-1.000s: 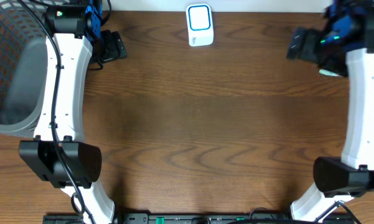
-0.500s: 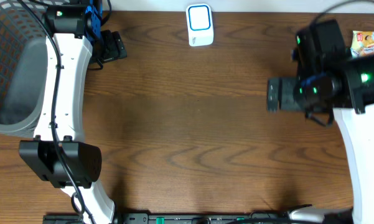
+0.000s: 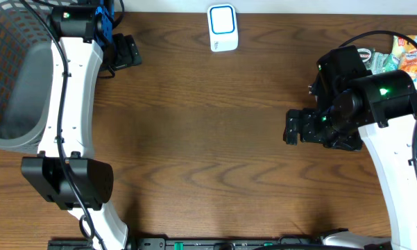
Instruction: Scan the item barcode
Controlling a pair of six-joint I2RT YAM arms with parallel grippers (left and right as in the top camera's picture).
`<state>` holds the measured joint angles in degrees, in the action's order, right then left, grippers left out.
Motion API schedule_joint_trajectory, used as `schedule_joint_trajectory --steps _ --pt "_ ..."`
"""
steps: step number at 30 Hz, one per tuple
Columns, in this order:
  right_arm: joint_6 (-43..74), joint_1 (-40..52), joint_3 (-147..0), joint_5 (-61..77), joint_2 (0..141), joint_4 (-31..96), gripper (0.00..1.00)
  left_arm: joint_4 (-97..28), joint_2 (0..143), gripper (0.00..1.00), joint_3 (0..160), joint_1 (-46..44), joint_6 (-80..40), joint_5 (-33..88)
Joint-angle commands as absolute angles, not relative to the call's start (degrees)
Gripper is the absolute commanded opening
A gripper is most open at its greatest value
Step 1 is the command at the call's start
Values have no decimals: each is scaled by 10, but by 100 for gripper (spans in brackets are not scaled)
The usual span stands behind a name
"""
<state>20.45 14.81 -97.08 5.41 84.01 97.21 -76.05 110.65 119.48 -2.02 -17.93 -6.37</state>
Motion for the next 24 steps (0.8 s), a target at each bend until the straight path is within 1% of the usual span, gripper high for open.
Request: schedule_joint_trajectory --steps 1,8,14,19,24 --pt "196 151 -967 58 836 973 99 -761 1112 98 1192 -19 -175 -69" --pt "166 152 -965 40 837 959 99 -761 1112 98 1192 -19 -175 -69" --pt "100 154 -908 41 809 870 99 -761 1112 98 1192 -19 -175 -69" --pt "76 147 -785 41 731 777 99 -761 1112 98 1192 -19 -175 -69" --pt "49 135 -617 54 605 636 99 -761 1112 98 1192 -19 -175 -69"
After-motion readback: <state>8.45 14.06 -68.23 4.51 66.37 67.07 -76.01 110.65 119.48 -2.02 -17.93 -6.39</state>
